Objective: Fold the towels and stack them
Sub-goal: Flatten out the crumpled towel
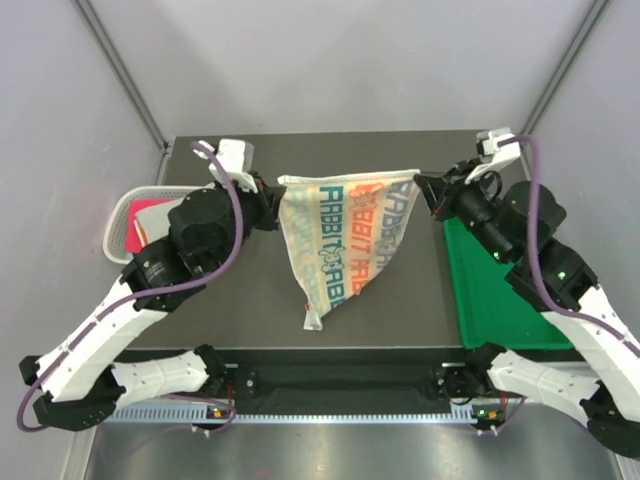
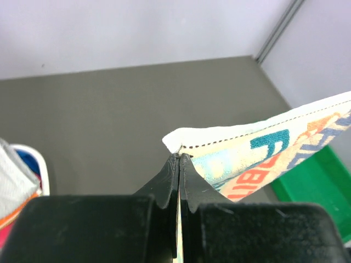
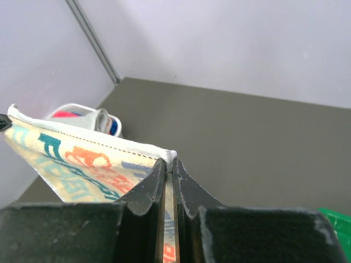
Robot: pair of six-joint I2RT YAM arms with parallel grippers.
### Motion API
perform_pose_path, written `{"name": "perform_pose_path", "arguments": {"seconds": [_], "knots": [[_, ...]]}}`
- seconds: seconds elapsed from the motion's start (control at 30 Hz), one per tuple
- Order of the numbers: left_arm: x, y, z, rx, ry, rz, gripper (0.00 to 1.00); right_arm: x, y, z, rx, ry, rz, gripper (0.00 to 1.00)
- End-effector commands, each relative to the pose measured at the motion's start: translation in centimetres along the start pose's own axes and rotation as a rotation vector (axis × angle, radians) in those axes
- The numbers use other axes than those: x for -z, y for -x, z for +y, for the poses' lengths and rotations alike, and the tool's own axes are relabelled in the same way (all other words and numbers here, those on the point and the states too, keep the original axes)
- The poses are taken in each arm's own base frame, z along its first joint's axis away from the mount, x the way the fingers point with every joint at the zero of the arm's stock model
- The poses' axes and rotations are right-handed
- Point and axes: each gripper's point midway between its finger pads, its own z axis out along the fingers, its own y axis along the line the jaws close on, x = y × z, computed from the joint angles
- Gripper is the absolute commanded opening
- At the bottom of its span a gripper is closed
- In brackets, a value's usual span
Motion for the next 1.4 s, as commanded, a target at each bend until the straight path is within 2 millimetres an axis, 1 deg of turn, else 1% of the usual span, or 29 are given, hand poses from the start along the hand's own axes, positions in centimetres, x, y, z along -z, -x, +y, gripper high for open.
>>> {"name": "perform_pose_path", "arguments": {"seconds": [0.0, 0.03, 0.1, 0.33, 0.5, 0.53, 0.67, 0.73, 0.77, 0.8, 0.83, 0.9, 0.93, 0.97, 1.0, 1.03, 1.07, 1.1, 1.13, 1.17, 1.2, 1.23, 1.27, 1.3, 1.33, 1.37], "knots": [[1.9, 5.2, -0.4, 0.019, -0.041, -0.127, 0.0, 1.6, 4.8, 0.7, 0.006, 0.027, -0.112, 0.0], [2.2, 5.4, -0.9, 0.019, -0.074, -0.124, 0.0, 2.0, 5.2, 1.0, -0.001, 0.042, -0.121, 0.0], [2.9, 5.9, -1.2, 0.028, -0.104, -0.134, 0.0, 2.6, 5.9, 1.4, -0.011, 0.069, -0.136, 0.0], [4.6, 6.4, -2.7, 0.043, -0.227, -0.134, 0.0, 4.9, 7.7, 3.0, -0.045, 0.164, -0.173, 0.0], [5.9, 7.6, -2.7, 0.069, -0.251, -0.163, 0.0, 6.0, 8.9, 3.6, -0.057, 0.2, -0.194, 0.0], [6.2, 8.2, -2.8, 0.075, -0.257, -0.177, 0.0, 6.2, 9.5, 3.8, -0.062, 0.21, -0.205, 0.0], [6.4, 9.6, -2.9, 0.09, -0.255, -0.203, 0.0, 6.2, 10.2, 4.2, -0.059, 0.224, -0.214, 0.0], [6.0, 9.7, -2.4, 0.091, -0.219, -0.203, 0.0, 5.6, 10.3, 4.1, -0.055, 0.21, -0.211, 0.0], [5.5, 9.5, -2.3, 0.087, -0.199, -0.195, 0.0, 5.2, 10.2, 4.0, -0.05, 0.199, -0.204, 0.0], [5.2, 9.7, -1.8, 0.093, -0.159, -0.201, 0.0, 4.9, 10.1, 3.9, -0.044, 0.189, -0.201, 0.0], [4.8, 9.6, -1.6, 0.091, -0.138, -0.196, 0.0, 3.9, 9.8, 3.6, -0.035, 0.164, -0.188, 0.0], [3.1, 8.7, -1.5, 0.077, -0.09, -0.174, 0.0, 2.4, 9.3, 3.0, -0.007, 0.116, -0.171, 0.0], [2.4, 8.5, -1.0, 0.065, -0.048, -0.175, 0.0, 0.5, 8.3, 2.5, 0.013, 0.073, -0.14, 0.0], [1.0, 7.9, -1.3, 0.046, -0.027, -0.161, 0.0, -0.4, 8.0, 2.2, 0.034, 0.055, -0.13, 0.0], [0.1, 7.6, -1.1, 0.033, -0.004, -0.157, 0.0, -1.5, 7.6, 2.0, 0.042, 0.043, -0.118, 0.0], [-0.7, 7.6, -1.1, 0.012, 0.0, -0.154, 0.0, -3.7, 6.4, 1.2, 0.052, 0.027, -0.081, 0.0], [-2.7, 6.8, -1.2, -0.003, 0.009, -0.126, 0.0, -5.0, 5.9, 0.7, 0.046, 0.024, -0.067, 0.0], [-4.3, 7.6, 1.0, 0.011, 0.052, -0.142, 0.0, -6.3, 5.8, 0.2, 0.035, 0.025, -0.069, 0.0], [-5.8, 8.1, 1.8, 0.057, 0.041, -0.145, 0.0, -8.7, 4.4, -1.2, 0.028, 0.022, -0.024, 0.0], [-8.5, 6.9, 1.6, 0.075, -0.031, -0.091, 0.0, -10.0, 3.8, -2.2, 0.016, 0.004, -0.012, 0.0], [-10.2, 8.1, 4.3, 0.088, 0.021, -0.131, 0.0, -11.4, 4.0, -2.6, 0.018, 0.013, -0.024, 0.0], [-13.1, 7.1, 5.3, 0.073, 0.049, -0.111, 0.0, -13.8, 2.3, -4.4, 0.018, -0.011, 0.015, 0.0], [-14.8, 6.9, 5.7, 0.067, 0.043, -0.105, 0.0, -15.2, 2.0, -5.2, 0.01, -0.018, 0.017, 0.0], [-16.5, 6.8, 7.2, 0.072, 0.063, -0.106, 0.0, -16.5, 2.6, -5.9, 0.009, -0.017, -0.014, 0.0], [-20.1, 4.8, 8.4, 0.082, 0.074, -0.072, 0.0, -19.0, 0.6, -7.8, 0.002, -0.041, 0.022, 0.0], [-21.4, 5.5, 8.6, 0.094, 0.056, -0.084, 0.0, -20.4, 0.0, -8.6, -0.009, -0.045, 0.03, 0.0]]}}
